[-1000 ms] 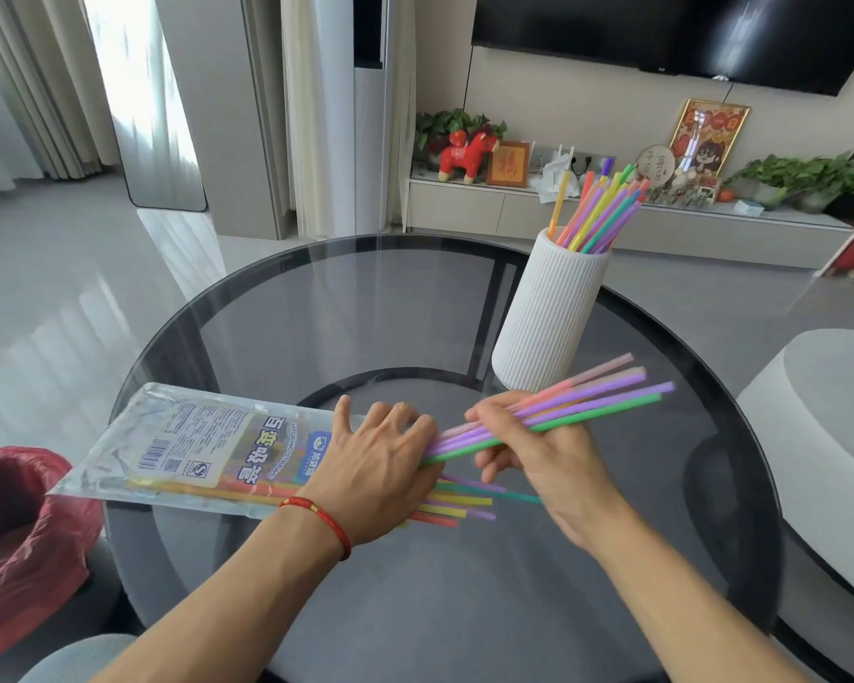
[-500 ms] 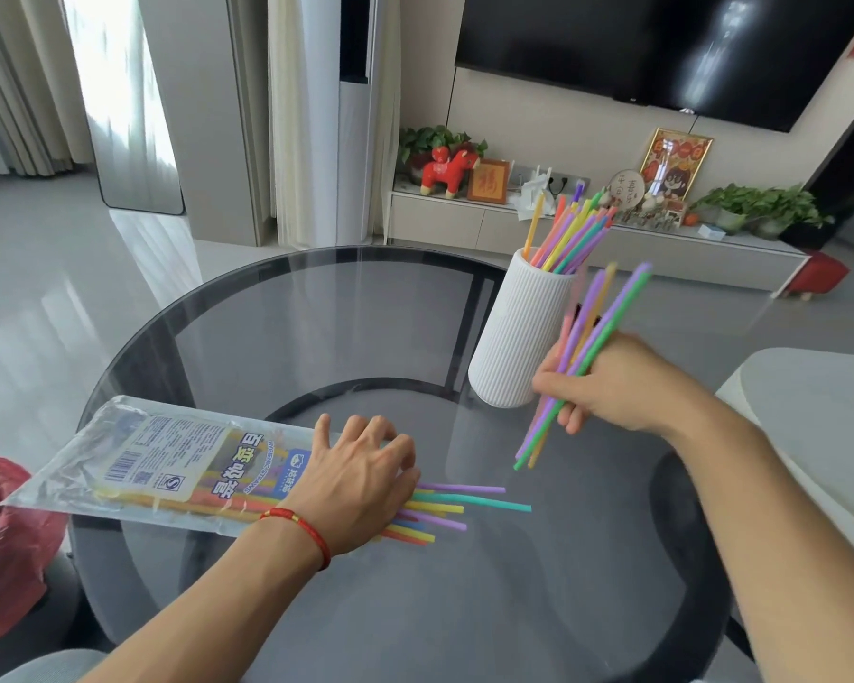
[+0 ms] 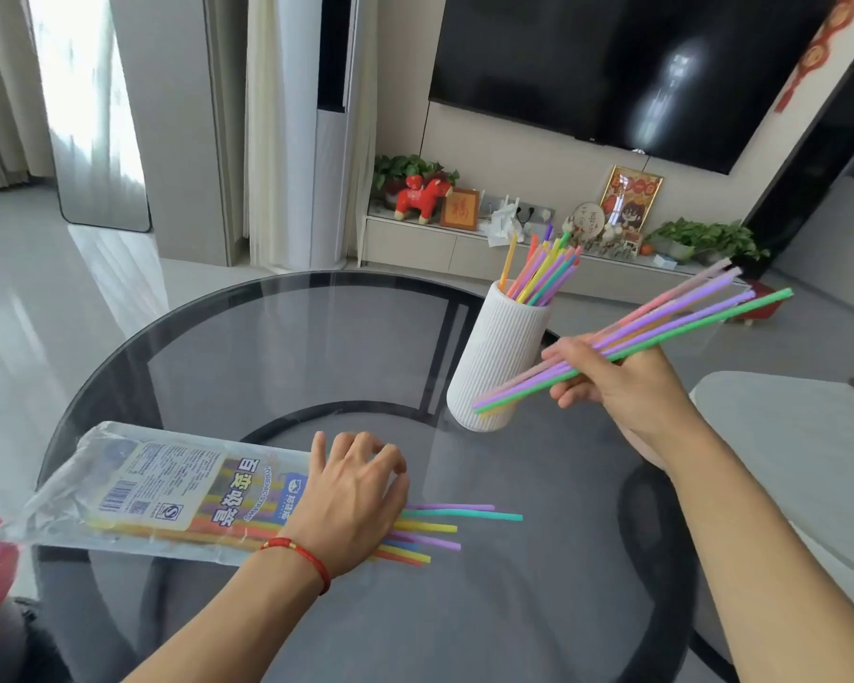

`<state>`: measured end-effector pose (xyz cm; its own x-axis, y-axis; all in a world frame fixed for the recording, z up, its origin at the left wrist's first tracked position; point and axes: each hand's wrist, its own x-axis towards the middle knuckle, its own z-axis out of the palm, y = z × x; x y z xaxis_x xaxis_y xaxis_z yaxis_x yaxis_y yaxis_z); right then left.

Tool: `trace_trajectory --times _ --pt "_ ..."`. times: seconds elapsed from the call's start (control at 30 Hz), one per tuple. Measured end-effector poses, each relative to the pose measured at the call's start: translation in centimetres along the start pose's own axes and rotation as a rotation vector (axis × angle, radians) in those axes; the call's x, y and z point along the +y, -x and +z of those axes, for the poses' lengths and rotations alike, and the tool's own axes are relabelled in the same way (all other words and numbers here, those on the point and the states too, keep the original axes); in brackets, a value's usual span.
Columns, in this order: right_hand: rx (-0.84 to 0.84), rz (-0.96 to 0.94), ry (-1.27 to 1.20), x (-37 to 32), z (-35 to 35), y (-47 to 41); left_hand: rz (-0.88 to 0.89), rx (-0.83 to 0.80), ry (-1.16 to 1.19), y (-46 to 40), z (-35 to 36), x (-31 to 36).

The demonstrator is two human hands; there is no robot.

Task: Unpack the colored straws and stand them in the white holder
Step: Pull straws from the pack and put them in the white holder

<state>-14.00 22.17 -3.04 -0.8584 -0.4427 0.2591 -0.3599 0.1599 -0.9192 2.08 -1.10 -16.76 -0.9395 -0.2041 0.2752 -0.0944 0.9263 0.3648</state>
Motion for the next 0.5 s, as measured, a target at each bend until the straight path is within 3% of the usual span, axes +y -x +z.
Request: trace_trajectory --times 0.13,0.27,0.5 --pt "0.228 -0.169 -0.159 -2.5 -1.1 -2.0 0.016 0.076 0.073 -0.1 -0.3 -0.1" --pt "0.397 -0.263 0.027 -4.5 -1.7 -4.7 0.019 0.074 0.076 0.0 -0.3 -0.2" --pt "0.267 -0.235 0.492 -5.6 0.4 -8.6 0.006 0.077 0.066 -0.1 -0.1 -0.3"
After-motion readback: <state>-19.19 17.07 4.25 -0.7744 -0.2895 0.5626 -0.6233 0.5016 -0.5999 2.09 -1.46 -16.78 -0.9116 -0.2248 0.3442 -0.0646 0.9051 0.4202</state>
